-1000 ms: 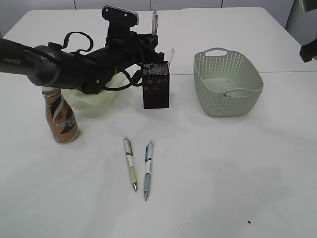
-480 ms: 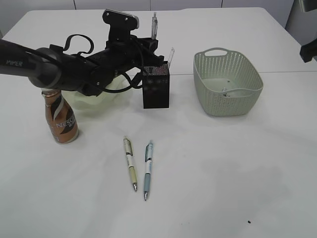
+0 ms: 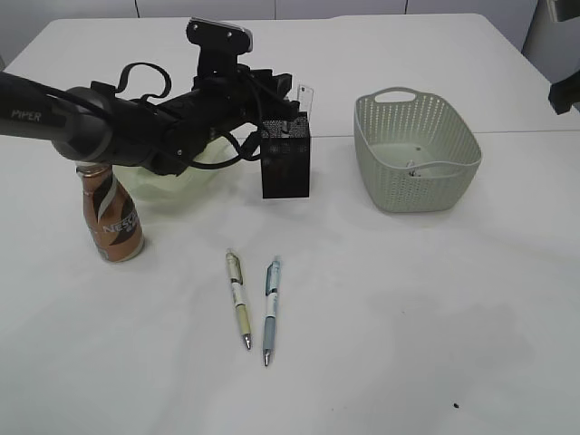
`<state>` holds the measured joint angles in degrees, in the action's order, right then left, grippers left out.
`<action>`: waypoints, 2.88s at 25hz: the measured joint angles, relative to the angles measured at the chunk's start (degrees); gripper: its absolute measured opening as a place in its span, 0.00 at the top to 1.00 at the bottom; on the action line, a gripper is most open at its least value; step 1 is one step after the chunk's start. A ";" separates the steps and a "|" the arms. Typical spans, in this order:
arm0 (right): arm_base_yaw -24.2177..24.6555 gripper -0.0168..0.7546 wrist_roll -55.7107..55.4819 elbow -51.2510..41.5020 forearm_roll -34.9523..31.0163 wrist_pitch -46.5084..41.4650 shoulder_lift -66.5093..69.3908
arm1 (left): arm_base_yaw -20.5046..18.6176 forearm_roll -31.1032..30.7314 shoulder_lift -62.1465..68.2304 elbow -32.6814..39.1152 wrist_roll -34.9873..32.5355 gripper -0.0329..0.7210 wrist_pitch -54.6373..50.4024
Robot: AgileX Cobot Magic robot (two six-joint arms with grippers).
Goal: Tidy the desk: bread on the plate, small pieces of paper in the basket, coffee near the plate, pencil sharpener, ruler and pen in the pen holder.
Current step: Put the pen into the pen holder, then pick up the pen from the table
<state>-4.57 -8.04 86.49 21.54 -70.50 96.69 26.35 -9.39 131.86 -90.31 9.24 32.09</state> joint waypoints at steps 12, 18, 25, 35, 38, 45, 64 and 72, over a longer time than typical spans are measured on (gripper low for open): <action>0.00 0.60 0.00 0.00 0.00 0.00 0.00 | 0.00 0.10 -5.98 0.00 0.11 0.62 -11.74; 0.00 0.60 0.00 0.00 0.00 0.00 0.00 | 0.12 2.67 -14.91 0.00 0.11 0.62 -32.09; 0.00 0.60 0.00 0.00 0.00 0.00 0.00 | 0.12 6.90 -21.14 -0.06 0.86 0.62 -60.05; 0.00 0.60 0.00 0.00 0.00 0.00 0.00 | 0.12 10.27 -21.51 -2.80 7.60 0.62 -87.49; 0.00 0.62 0.09 0.00 0.00 0.00 0.00 | 0.24 13.80 -21.51 -2.80 8.74 0.62 -92.24; 0.00 0.60 0.09 0.00 -0.10 0.00 0.00 | 3.31 14.52 -16.96 -2.99 15.51 0.62 -97.50; 0.00 0.60 0.09 0.00 -0.30 0.00 0.00 | 5.73 14.98 -4.98 -3.37 20.70 0.62 -89.26; 0.00 0.60 0.09 0.00 -0.30 0.00 0.00 | 5.73 14.98 -3.22 -3.35 20.70 0.62 -88.58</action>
<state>-4.57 -7.94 86.49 21.24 -70.50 96.69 32.08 5.59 128.64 -93.66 29.94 -56.49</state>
